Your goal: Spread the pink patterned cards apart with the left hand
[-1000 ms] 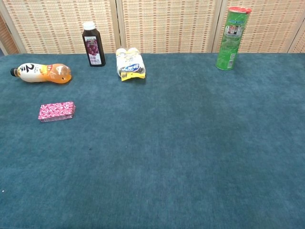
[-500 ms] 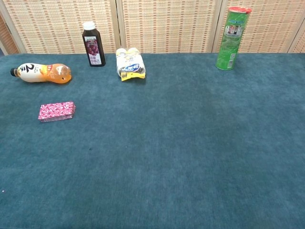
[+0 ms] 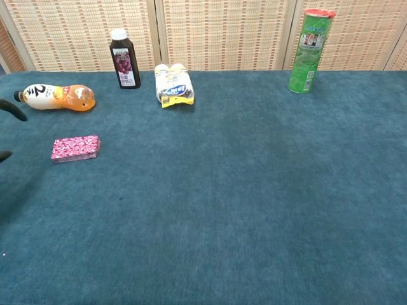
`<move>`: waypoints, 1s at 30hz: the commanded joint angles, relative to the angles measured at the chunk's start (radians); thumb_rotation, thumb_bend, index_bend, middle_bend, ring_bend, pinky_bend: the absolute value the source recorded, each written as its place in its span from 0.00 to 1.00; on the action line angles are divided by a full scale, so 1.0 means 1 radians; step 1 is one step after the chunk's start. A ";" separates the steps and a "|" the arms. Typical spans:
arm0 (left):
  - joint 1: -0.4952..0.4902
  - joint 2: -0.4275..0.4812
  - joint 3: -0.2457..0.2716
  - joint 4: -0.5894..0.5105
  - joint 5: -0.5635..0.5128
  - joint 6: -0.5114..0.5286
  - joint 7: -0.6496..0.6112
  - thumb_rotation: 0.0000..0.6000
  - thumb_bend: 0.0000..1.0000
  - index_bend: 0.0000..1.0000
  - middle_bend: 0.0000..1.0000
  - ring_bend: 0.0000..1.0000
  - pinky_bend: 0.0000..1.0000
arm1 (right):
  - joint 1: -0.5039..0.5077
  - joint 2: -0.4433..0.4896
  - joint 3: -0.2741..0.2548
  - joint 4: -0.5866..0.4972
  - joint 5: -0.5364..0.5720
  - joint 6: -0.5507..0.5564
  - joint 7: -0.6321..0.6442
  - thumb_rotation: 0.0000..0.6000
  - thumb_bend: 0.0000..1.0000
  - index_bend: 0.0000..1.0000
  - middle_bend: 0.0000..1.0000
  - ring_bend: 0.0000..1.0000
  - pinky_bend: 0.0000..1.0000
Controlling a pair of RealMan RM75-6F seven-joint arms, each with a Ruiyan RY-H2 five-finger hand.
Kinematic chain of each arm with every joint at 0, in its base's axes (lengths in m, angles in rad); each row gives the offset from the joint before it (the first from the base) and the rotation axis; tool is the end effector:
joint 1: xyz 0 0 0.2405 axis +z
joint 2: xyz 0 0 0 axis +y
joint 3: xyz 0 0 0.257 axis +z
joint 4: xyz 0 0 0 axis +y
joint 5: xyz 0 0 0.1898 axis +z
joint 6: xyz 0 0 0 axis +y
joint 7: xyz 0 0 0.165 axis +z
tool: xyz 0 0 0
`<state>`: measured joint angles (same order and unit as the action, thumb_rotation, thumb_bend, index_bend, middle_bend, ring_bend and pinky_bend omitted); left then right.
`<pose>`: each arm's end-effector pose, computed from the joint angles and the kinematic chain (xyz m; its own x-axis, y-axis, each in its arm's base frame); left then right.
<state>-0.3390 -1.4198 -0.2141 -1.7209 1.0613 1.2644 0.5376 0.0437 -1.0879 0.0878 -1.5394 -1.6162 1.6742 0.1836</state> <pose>-0.2451 0.2847 0.0741 0.4087 0.1558 0.8993 0.9052 0.0561 -0.4212 -0.2910 -0.1914 0.2191 0.3046 0.1925 0.9328 -0.9366 -0.1175 0.3301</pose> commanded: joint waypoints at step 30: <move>-0.331 -0.396 -0.159 0.400 -0.491 -0.004 0.340 1.00 0.35 0.19 1.00 1.00 1.00 | -0.010 0.035 -0.002 -0.003 -0.008 0.012 0.074 1.00 0.53 0.75 0.65 0.69 0.99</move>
<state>-0.6679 -1.8151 -0.3721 -1.3230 0.5712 1.2615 0.8786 0.0340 -1.0534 0.0863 -1.5417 -1.6244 1.6859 0.2579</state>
